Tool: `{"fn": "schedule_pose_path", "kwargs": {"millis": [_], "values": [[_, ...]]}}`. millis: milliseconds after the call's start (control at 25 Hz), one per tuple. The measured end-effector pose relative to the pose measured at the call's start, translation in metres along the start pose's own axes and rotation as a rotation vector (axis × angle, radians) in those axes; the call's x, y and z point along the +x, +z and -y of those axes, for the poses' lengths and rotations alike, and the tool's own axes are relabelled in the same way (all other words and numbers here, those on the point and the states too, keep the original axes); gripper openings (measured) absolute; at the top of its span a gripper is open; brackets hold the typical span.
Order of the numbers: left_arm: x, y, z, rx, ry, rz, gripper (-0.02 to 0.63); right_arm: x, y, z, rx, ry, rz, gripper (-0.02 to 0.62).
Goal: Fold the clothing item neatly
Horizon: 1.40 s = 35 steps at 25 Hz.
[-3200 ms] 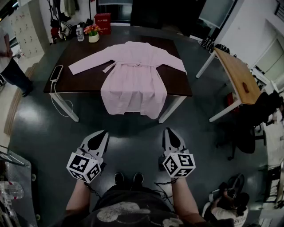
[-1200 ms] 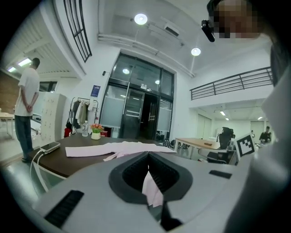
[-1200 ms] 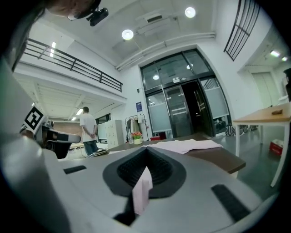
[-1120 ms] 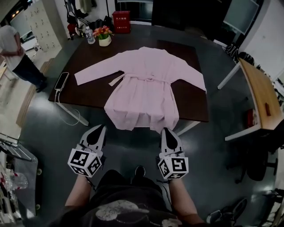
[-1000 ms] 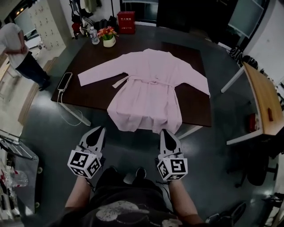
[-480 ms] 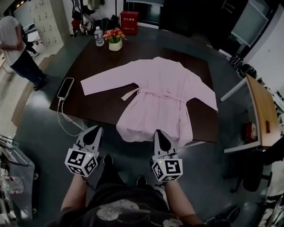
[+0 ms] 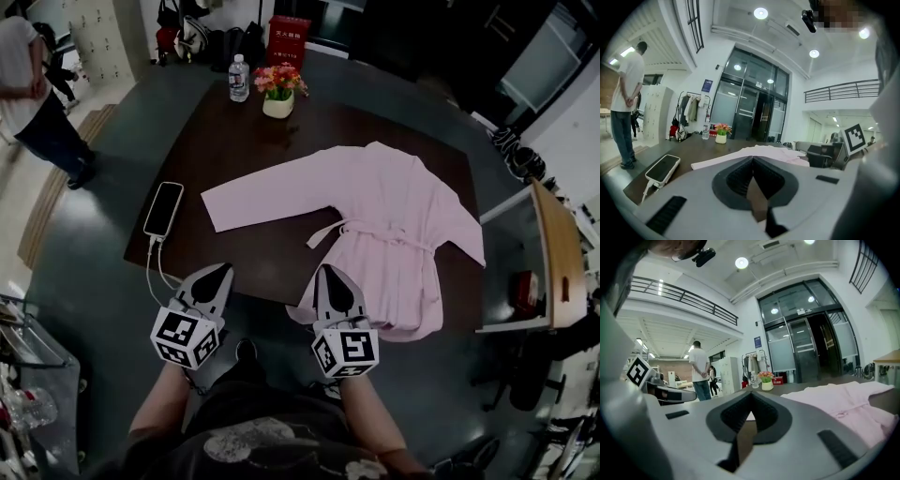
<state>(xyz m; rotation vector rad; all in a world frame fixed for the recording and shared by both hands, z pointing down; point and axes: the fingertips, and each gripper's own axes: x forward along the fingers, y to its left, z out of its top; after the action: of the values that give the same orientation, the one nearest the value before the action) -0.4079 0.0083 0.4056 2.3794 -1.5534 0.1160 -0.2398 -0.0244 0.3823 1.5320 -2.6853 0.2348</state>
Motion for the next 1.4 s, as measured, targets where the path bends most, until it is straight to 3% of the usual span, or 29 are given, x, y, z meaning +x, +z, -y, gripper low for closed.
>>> {"fn": "schedule_pose_path", "kwargs": {"millis": [240, 480, 720, 1040, 1400], "values": [[0.000, -0.009, -0.063, -0.011, 0.009, -0.040, 0.011, 0.059, -0.033, -0.059, -0.032, 0.048, -0.117, -0.008], [0.004, -0.022, -0.098, -0.023, 0.029, -0.076, 0.011, 0.096, -0.057, -0.099, -0.059, 0.110, -0.203, -0.006], [0.016, -0.038, -0.120, -0.062, 0.088, -0.100, 0.011, 0.137, -0.090, -0.109, -0.099, 0.177, -0.309, -0.006], [0.034, -0.053, -0.151, -0.088, 0.175, -0.156, 0.011, 0.197, -0.147, -0.143, -0.160, 0.357, -0.483, 0.000], [0.049, -0.055, -0.184, -0.116, 0.251, -0.183, 0.011, 0.235, -0.191, -0.160, -0.248, 0.485, -0.686, 0.080]]}}
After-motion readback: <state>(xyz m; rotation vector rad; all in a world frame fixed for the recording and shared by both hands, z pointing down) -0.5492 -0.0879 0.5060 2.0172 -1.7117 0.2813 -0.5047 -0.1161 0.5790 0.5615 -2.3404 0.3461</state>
